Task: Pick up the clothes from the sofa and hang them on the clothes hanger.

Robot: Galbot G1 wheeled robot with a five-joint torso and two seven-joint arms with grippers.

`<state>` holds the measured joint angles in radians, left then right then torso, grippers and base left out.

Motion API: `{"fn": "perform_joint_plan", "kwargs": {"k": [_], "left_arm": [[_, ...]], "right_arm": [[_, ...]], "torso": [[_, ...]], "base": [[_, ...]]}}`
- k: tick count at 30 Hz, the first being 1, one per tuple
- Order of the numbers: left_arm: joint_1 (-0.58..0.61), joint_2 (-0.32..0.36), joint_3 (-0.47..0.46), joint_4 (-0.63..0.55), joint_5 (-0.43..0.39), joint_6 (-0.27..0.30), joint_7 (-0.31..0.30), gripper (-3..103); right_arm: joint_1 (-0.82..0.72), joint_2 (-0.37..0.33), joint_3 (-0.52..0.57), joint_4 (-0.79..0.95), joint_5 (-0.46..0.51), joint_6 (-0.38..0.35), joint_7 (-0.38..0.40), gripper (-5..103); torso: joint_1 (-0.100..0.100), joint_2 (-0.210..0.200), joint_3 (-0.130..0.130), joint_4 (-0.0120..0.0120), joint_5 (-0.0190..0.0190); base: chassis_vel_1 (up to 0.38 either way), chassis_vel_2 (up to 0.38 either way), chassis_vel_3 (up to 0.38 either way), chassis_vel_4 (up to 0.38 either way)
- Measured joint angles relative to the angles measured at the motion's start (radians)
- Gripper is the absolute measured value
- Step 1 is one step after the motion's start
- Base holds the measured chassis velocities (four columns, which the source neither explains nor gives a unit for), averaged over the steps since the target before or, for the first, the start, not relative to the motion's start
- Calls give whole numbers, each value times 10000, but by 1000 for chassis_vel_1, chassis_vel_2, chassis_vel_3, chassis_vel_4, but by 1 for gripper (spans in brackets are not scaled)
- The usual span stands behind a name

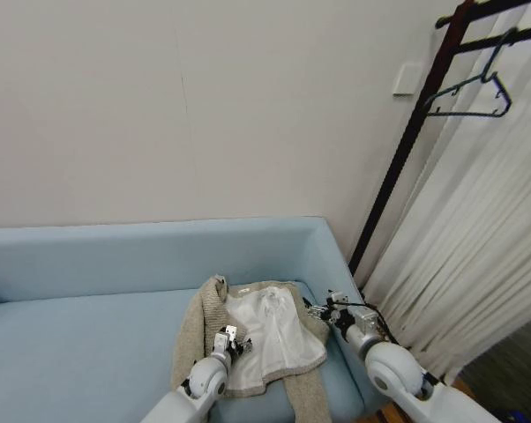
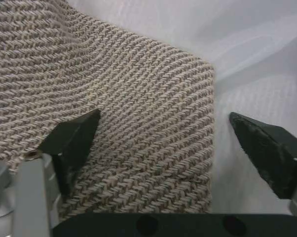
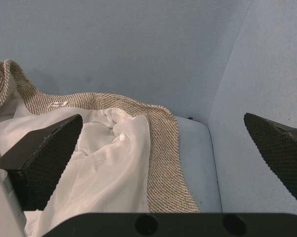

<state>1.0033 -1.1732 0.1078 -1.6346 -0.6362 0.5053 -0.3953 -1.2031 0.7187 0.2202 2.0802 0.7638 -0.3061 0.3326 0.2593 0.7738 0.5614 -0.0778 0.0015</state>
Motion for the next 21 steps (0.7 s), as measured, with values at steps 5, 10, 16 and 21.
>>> {"fn": "perform_joint_plan", "kwargs": {"k": [5,10,16,21], "left_arm": [[22,9,-21,-4,11,-12,17,67],[45,16,-43,-29,12,-14,18,50],[145,48,-44,-218,43,-15,-126,28],[329,390,-226,-701,45,-134,-256,12]], "right_arm": [[-2,3,-5,-4,-22,14,11,100],[-18,1,-14,-17,-48,76,14,100],[-66,-36,12,-12,-64,110,21,100],[-71,-13,32,-5,-124,140,22,100]], "torso": [[0,0,0,0,0],[0,0,0,0,0],[0,0,0,-2,-2],[0,0,0,-3,-3]], "base": [[0,0,0,0],[0,0,0,0],[0,0,0,0],[0,0,0,0]]}}
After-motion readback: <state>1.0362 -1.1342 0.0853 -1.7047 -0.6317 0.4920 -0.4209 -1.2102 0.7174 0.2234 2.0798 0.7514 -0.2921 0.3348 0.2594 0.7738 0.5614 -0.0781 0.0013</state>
